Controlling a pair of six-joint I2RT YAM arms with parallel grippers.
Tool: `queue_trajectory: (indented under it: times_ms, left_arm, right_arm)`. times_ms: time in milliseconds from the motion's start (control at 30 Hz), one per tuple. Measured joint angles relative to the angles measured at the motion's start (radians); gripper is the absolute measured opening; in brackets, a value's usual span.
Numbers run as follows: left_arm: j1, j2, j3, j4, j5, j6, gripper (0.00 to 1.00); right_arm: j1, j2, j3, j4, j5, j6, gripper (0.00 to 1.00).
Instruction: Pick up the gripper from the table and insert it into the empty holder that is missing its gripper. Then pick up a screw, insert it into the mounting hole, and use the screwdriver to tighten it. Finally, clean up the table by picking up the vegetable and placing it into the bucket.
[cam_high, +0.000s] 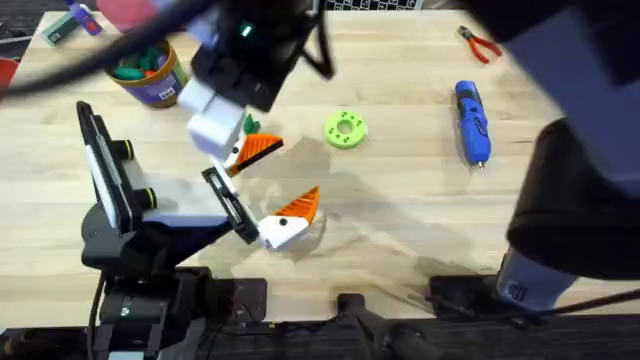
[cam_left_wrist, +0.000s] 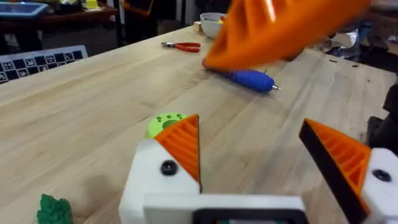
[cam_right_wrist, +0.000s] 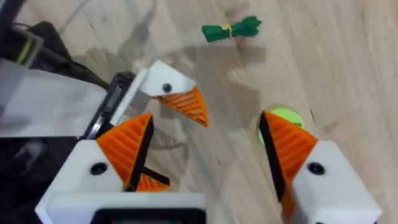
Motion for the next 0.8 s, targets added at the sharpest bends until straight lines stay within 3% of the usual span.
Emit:
queue_trajectory:
  times_ms: [567, 700, 800]
  left_arm:
    - [0.000, 0.000, 0.000, 0.000, 0.000, 0.000, 0.986]
    - [0.000, 0.000, 0.000, 0.000, 0.000, 0.001, 0.985]
    - [0.000, 0.000, 0.000, 0.000, 0.000, 0.002, 0.985]
  right_arm:
    - [-0.104, -0.055, -0.021, -0.055, 0.006, 0.101, 0.994]
    - [-0.122, -0.085, -0.093, -0.058, 0.006, 0.117, 0.993]
    - [-0.141, -0.148, -0.209, -0.006, 0.006, 0.129, 0.993]
